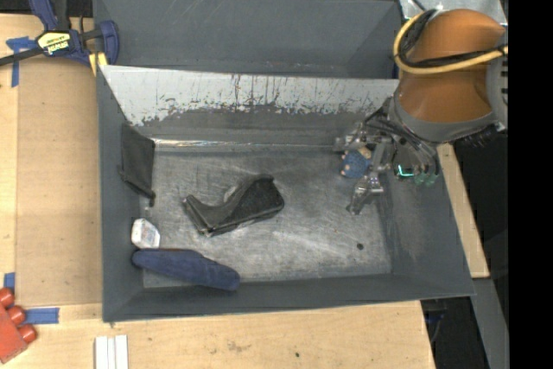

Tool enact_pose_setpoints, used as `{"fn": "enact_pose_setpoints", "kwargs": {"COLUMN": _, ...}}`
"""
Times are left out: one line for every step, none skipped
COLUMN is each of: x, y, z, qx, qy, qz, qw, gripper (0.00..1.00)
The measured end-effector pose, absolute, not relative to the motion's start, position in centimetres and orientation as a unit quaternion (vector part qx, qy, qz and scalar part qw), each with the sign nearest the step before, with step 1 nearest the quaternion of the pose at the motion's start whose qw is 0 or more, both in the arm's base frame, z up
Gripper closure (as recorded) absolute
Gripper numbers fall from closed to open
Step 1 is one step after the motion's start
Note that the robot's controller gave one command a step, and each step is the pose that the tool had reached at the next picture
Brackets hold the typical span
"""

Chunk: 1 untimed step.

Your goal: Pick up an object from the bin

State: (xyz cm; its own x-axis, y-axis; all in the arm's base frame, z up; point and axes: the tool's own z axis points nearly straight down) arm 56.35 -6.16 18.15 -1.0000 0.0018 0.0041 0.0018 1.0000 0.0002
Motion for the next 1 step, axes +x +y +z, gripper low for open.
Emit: {"fn": "enact_pose_setpoints", "kwargs": {"x": 57.51, "y": 6.18, "z": 14.15, "qx": -0.009, "qy": -1.0, "qz": -0.002, "qw": 0.001, "gripper": 0.0}}
